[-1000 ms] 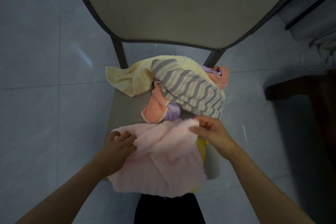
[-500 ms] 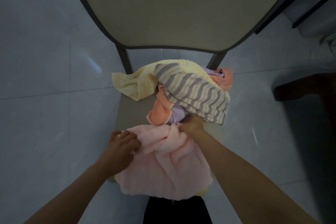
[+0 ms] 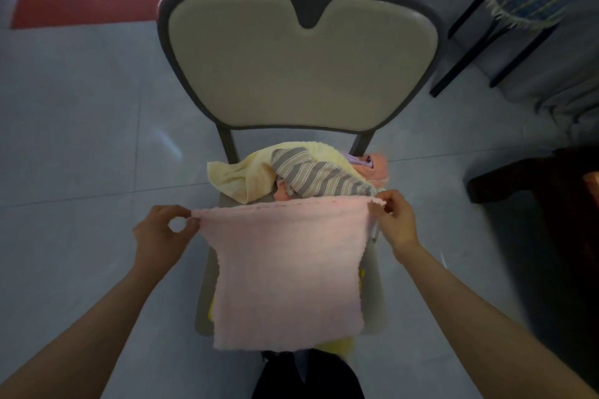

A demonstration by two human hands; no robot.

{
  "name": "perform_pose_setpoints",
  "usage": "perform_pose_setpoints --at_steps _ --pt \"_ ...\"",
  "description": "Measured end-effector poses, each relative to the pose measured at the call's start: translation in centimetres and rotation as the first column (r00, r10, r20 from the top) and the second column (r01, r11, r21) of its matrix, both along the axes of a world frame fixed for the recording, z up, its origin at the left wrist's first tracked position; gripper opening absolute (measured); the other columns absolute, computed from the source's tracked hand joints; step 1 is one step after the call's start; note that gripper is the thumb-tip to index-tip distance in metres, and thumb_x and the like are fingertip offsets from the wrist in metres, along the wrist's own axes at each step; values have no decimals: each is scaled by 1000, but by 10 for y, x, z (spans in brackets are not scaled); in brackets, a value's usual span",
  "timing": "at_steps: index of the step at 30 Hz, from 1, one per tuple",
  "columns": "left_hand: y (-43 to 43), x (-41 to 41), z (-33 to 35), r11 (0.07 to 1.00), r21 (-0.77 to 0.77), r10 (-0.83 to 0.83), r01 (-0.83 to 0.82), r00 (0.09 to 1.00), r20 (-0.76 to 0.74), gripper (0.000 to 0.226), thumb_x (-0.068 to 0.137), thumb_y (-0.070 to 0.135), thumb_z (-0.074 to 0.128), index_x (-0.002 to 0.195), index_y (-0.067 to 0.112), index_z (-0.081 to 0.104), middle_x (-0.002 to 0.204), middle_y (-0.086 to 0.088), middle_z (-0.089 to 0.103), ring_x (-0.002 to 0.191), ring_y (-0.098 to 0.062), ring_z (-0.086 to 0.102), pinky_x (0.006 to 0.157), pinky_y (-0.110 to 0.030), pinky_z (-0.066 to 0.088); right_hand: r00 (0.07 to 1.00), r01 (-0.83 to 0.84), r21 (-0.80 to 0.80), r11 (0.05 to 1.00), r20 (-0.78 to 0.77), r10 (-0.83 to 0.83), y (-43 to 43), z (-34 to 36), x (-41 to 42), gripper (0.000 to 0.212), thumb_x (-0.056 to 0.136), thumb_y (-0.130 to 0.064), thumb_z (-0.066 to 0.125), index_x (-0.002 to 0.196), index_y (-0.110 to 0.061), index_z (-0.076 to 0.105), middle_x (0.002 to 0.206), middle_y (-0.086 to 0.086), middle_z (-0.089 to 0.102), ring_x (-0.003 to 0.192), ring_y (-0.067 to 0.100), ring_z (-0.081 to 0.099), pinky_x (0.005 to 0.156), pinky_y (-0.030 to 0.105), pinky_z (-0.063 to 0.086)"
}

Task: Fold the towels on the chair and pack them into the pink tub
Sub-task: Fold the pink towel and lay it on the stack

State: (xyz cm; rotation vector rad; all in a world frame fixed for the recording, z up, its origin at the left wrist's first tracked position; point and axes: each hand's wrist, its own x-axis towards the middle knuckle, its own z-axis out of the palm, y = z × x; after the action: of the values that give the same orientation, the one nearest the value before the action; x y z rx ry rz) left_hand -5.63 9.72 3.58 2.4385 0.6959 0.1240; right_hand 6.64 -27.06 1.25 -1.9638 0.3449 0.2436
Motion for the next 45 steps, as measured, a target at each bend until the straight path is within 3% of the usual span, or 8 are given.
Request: perform_pose_setpoints --at_steps 6,11,24,29,33,38,41,45 --pt "8 19 5 976 -196 114 -95 989 89 8 85 16 66 85 7 66 84 -11 66 70 1 55 70 -29 45 994 -42 121 992 110 29 -2 25 15 24 82 2 67 75 -20 60 72 -12 60 66 -1 50 61 7 41" --pt "1 21 7 937 -349 23 -9 999 36 3 87 5 62 84 4 62 74 -15 64 58 -5 61 53 -5 43 981 -193 59 979 37 191 -14 23 13 13 77 -7 75 78 -16 65 76 -1 58 64 8 45 60 13 43" --pt "-5 -37 -36 933 -343 -137 106 988 -69 31 66 2 63 71 33 59 79 -5 62 72 -12 56 62 -14 41 872 -484 32 874 -59 486 -35 -19 -35 11 83 -1 68 79 -10 63 74 5 55 64 4 48 60 17 39" --pt "-16 -63 -48 913 -400 32 -83 991 -133 22 75 -12 63 71 9 62 69 -13 59 56 -1 51 51 -7 37 763 -644 -229 730 -129 633 -46 -38 -52 24 79 7 67 94 -11 71 78 -9 56 72 -7 55 66 20 38" --pt "-16 -29 -13 851 -485 233 -201 972 6 23 78 -10 57 71 11 62 71 -15 58 67 -20 50 59 -27 40 855 -461 -291 838 106 507 -34 -2 -24 22 77 8 69 87 -11 72 79 -2 60 73 -6 56 63 8 39" --pt "3 38 86 855 -518 178 -19 950 258 35 72 -5 50 68 28 63 66 15 67 68 -3 57 63 -21 46 843 -420 -57 906 345 412 -2 118 38 9 73 -19 67 80 -25 68 94 -14 69 91 10 62 77 19 45" --pt "17 47 147 741 -636 7 217 944 330 33 64 -4 44 62 24 63 73 9 70 75 -13 63 62 -19 49 814 -580 260 772 217 538 -4 185 56 16 66 -7 61 69 -22 67 92 9 71 95 30 62 76 33 46" --pt "22 18 155 654 -677 -273 338 940 205 19 71 3 50 62 16 60 69 -7 64 67 -23 57 55 -18 45 695 -678 378 631 50 717 -13 195 46 23 64 -3 51 64 -20 65 63 -3 59 64 10 56 57 18 40"
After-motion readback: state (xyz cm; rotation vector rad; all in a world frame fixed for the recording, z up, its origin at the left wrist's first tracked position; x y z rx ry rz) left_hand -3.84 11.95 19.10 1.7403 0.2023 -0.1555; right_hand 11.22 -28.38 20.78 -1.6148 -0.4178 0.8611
